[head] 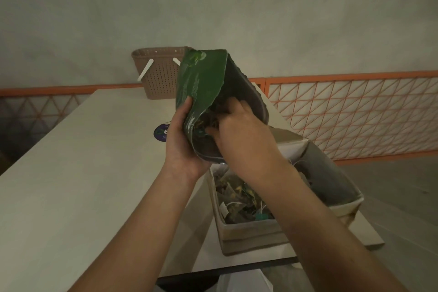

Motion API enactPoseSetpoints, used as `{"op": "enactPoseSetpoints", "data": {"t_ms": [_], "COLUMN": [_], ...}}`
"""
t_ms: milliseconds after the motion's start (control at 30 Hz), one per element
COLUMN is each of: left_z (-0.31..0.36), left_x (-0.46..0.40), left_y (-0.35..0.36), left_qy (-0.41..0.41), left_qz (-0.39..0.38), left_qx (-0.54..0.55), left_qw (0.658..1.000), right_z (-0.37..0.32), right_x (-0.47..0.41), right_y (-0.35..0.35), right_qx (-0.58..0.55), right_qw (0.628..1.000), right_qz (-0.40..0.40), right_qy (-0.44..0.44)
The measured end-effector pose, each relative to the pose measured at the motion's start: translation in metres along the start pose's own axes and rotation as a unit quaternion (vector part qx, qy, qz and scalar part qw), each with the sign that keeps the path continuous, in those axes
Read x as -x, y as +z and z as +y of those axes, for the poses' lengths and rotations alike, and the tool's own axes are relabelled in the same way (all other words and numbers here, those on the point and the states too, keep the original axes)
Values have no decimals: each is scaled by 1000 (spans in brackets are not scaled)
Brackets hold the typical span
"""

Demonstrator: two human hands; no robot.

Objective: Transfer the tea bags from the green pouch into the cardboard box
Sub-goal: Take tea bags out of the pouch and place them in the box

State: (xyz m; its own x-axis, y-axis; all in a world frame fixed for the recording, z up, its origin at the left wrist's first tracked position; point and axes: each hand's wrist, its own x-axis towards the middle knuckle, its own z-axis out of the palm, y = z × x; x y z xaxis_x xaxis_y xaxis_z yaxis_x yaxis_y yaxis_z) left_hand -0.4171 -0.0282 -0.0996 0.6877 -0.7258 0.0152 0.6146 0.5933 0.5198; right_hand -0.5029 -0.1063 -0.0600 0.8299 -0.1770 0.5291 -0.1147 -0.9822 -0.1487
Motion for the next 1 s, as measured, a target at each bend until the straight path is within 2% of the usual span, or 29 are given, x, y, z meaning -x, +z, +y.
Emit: {"op": "enactPoseSetpoints", "data": {"t_ms": [167,433,667,733,867,1000], "left_z": [3,3,14,18,21,23], "left_x": [0,2,-2,-2,3,5], "left_y": [0,5,-9,-14,-17,-15], "left_qy": [5,3,-5,-6,-8,-31], "left_qz": [7,4,-21,-28,-49,-32], "left_qx": [-1,10,28,21,4,-7], "left_qw": [1000,1000,999,999,999,999], "right_z": [-2,12,34,44,59,48], "right_x": [5,30,60,67,68,37], "right_y": [-1,-15,-22,-16,-9,-20], "right_qx": [0,-130,-229,-223,-143,-284], "right_qw": [1000,990,972,975,989,952], "right_qz": [-11,-20,27,16,-36,97], "right_qy": [0,-40,-49,-21,23,59]}}
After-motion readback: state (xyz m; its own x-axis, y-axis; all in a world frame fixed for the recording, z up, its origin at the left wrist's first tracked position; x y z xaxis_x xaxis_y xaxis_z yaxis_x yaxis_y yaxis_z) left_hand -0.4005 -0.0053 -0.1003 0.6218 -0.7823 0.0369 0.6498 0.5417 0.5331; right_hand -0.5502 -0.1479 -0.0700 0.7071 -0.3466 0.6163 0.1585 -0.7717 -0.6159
